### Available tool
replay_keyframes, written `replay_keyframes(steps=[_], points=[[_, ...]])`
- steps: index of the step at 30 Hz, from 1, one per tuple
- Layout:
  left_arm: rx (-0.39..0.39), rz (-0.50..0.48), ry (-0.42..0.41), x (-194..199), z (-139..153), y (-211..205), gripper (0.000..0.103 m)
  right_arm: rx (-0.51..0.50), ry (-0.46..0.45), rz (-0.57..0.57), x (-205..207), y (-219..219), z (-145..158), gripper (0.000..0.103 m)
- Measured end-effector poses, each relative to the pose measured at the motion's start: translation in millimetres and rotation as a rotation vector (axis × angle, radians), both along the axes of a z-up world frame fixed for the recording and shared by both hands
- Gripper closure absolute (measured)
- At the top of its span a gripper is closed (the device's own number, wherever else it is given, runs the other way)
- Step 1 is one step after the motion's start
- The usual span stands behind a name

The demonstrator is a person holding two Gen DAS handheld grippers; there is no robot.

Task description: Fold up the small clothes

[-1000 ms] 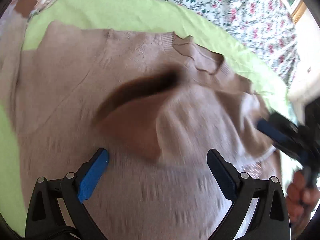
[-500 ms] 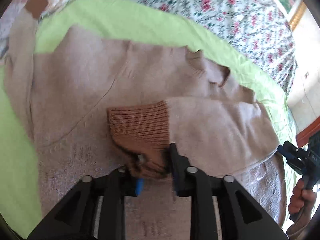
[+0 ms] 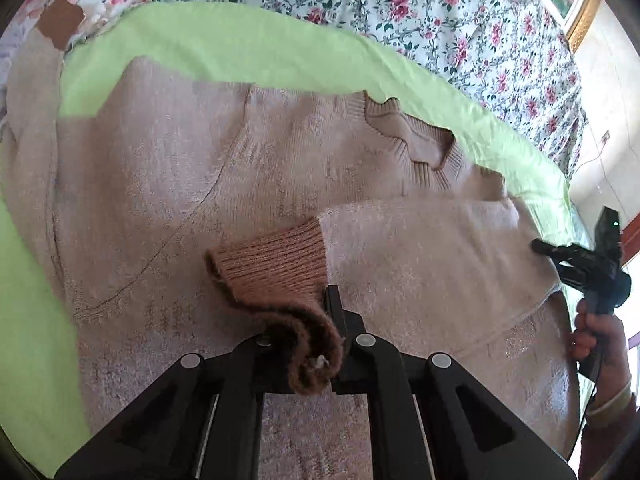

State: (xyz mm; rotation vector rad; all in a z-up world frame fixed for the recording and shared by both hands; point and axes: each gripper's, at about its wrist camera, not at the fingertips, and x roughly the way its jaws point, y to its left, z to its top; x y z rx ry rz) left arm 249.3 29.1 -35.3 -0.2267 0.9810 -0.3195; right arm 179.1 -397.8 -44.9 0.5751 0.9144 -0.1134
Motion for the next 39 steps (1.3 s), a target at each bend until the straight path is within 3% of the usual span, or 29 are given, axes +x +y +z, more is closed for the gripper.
replay_keyframes(steps=[1,4,10,13,16,18,20,23,25,27,29,31,35,39], points=[[-0.005,-0.002,-0.005,0,3,-2,0.096,-0.008,-0.011,-0.001,-2,-2,6,0.094],[-0.024,-0.019,-0.04,2,13,-9,0.096,-0.031,-0.059,-0.047,-20,-16,22,0.095],[0.015,-0.038,-0.016,1,0,-19,0.096,-0.088,0.014,-0.074,-23,-13,0,0.094],[0.01,-0.047,-0.021,-3,2,-12,0.095,-0.198,-0.021,-0.135,-36,1,29,0.086],[0.011,-0.044,-0.021,-4,3,-9,0.093,-0.156,-0.103,-0.013,-41,32,41,0.083],[0.015,-0.04,-0.017,-5,2,-8,0.091,-0.123,-0.054,0.041,-39,43,25,0.077],[0.017,-0.03,-0.014,-8,1,-4,0.087,-0.117,0.018,0.029,-41,40,4,0.078],[0.019,-0.015,-0.008,-18,0,11,0.083,-0.057,-0.018,-0.01,-60,33,9,0.078],[0.019,0.001,-0.007,-27,2,25,0.083,-0.051,-0.056,0.001,-69,40,23,0.073],[0.038,0.031,-0.023,-33,9,39,0.084,-0.015,-0.097,0.037,-77,49,30,0.058],[0.047,0.072,-0.035,-35,16,57,0.082,0.003,-0.117,0.075,-81,63,33,0.057],[0.054,0.122,-0.04,-29,24,77,0.074,0.019,-0.12,0.114,-83,78,34,0.057],[0.102,0.238,-0.056,0,40,120,0.041,0.061,-0.109,0.175,-78,108,30,0.056],[0.174,0.347,-0.067,52,56,165,0.028,0.08,-0.088,0.204,-72,122,22,0.056]])
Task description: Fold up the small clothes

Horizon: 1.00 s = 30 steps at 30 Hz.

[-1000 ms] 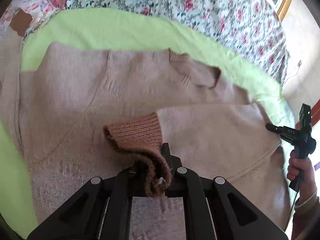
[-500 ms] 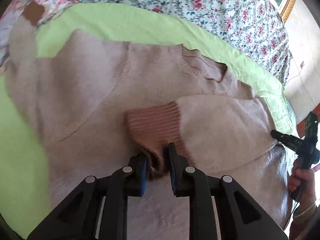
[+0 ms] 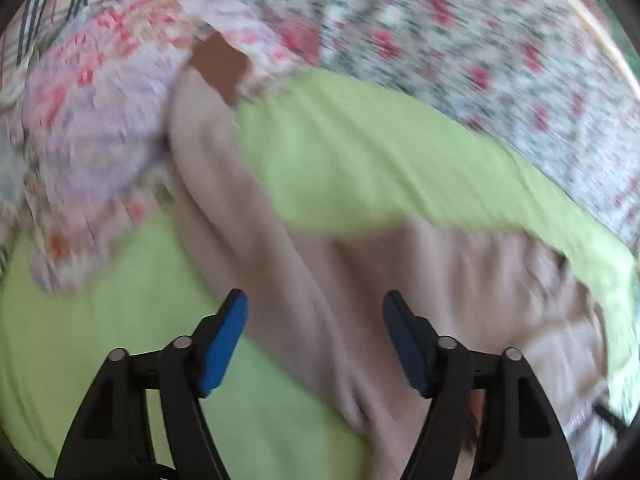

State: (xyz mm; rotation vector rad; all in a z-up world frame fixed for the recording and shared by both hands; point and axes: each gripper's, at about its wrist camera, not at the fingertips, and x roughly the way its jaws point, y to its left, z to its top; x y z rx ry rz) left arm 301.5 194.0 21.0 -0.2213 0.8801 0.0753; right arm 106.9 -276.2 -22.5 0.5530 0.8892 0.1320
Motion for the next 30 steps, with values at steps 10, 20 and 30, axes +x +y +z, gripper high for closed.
replay_keyframes(steps=[10,20,30], points=[[0.176,0.158,0.15,146,-24,76,0.029,0.008,0.033,0.025,11,12,-6,0.056],[0.05,-0.03,-0.073,88,22,42,0.093,0.036,0.012,0.024,6,13,-5,0.056],[-0.06,-0.428,-0.246,-28,65,-132,0.093,0.058,-0.001,-0.026,-15,2,-2,0.056]])
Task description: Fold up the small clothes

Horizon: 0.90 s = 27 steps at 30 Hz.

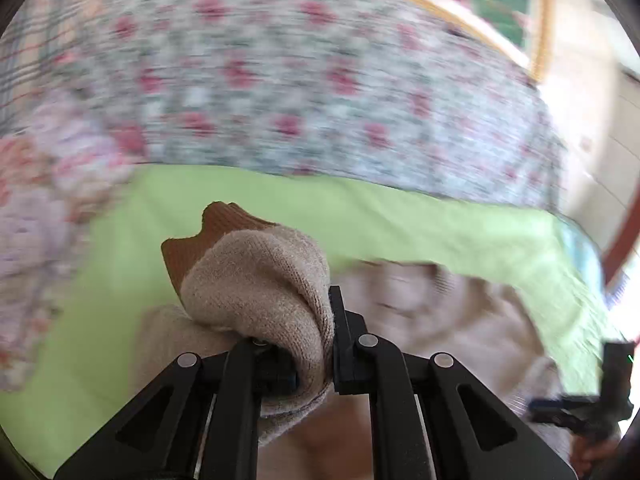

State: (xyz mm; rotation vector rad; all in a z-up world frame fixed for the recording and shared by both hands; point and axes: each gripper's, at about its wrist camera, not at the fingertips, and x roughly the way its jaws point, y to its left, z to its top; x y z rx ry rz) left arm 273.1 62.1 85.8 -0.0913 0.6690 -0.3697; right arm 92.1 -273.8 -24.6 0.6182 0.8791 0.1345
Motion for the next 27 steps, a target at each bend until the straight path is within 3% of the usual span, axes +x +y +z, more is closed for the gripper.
replay_keyframes(steps=[7,10,12,14,17,21,27], points=[[0.12,-0.222,0.024,-25,-47,-114,0.092,0.016,0.004,-0.058,-1,-24,-4,0.056],[0.186,-0.278,0.067,-34,-73,-140,0.087,0.038,0.001,-0.062,8,-27,-5,0.056],[0.203,-0.295,0.107,-35,-85,-144,0.077,0.046,-0.007,-0.051,18,-25,-3,0.056],[0.199,-0.289,0.126,-44,-90,-139,0.058,0.05,-0.02,-0.036,28,-20,0,0.056],[0.177,-0.258,0.106,-66,-83,-117,0.04,0.063,-0.039,-0.004,53,-9,4,0.056],[0.168,-0.185,0.101,-90,-73,-76,0.036,0.083,-0.051,0.045,96,8,5,0.056],[0.188,0.076,0.15,-104,-82,21,0.035,0.082,-0.045,0.098,163,28,1,0.056]])
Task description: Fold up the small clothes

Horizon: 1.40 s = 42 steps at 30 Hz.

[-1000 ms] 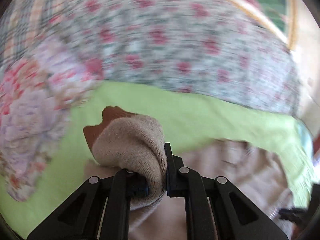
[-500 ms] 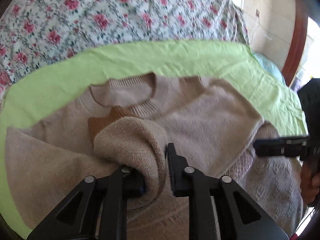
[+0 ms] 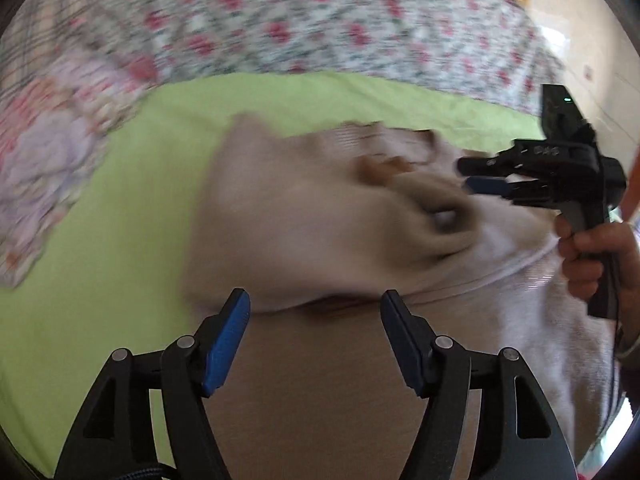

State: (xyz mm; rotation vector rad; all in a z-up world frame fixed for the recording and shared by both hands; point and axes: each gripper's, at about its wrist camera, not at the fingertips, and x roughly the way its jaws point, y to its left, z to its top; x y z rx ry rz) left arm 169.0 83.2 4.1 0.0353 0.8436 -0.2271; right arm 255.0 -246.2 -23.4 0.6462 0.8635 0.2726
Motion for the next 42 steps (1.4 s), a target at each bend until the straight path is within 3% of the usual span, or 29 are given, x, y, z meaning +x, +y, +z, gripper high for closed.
replay_keyframes(steps=[4,6,9,12,15,17,20,24,28,31,34,35,36,38,42], points=[[0.01,0.118,0.066,19,-19,43,0.036,0.012,0.072,0.05,35,14,-17,0.058],[0.029,0.136,0.1,33,-29,48,0.037,0.031,0.054,0.077,35,20,-12,0.094],[0.069,0.144,0.1,50,-35,40,0.037,-0.009,-0.059,-0.003,6,4,23,0.094],[0.092,0.176,0.085,59,-34,31,0.044,-0.003,-0.156,-0.147,-40,-36,53,0.094],[0.126,0.216,0.074,58,-33,23,0.049,-0.029,-0.184,-0.306,-93,-69,56,0.094],[0.157,0.228,0.063,54,-33,16,0.051,-0.053,-0.158,-0.376,-116,-83,46,0.094],[0.183,0.227,0.056,46,-33,5,0.056,-0.044,-0.043,-0.392,-129,-96,11,0.094],[0.146,0.253,0.071,42,-31,9,0.057,-0.057,0.013,-0.389,-140,-92,-12,0.094],[0.116,0.255,0.083,36,-33,16,0.056,-0.092,0.084,-0.377,-146,-88,-17,0.094],[0.106,0.261,0.073,31,-33,21,0.055,-0.196,0.065,-0.398,-159,-78,5,0.086],[-0.012,0.29,0.085,30,-35,38,0.055,-0.226,-0.046,-0.284,-152,-52,35,0.061],[-0.048,0.297,0.087,29,-36,43,0.055,-0.209,-0.077,-0.211,-141,-40,42,0.044],[-0.079,0.304,0.085,29,-36,46,0.055,-0.179,-0.1,-0.146,-129,-29,45,0.035],[-0.089,0.311,0.079,28,-37,47,0.054,-0.096,-0.138,0.015,-87,0,49,0.034],[-0.087,0.313,0.068,28,-37,45,0.054,-0.058,-0.15,0.268,2,61,45,0.034]])
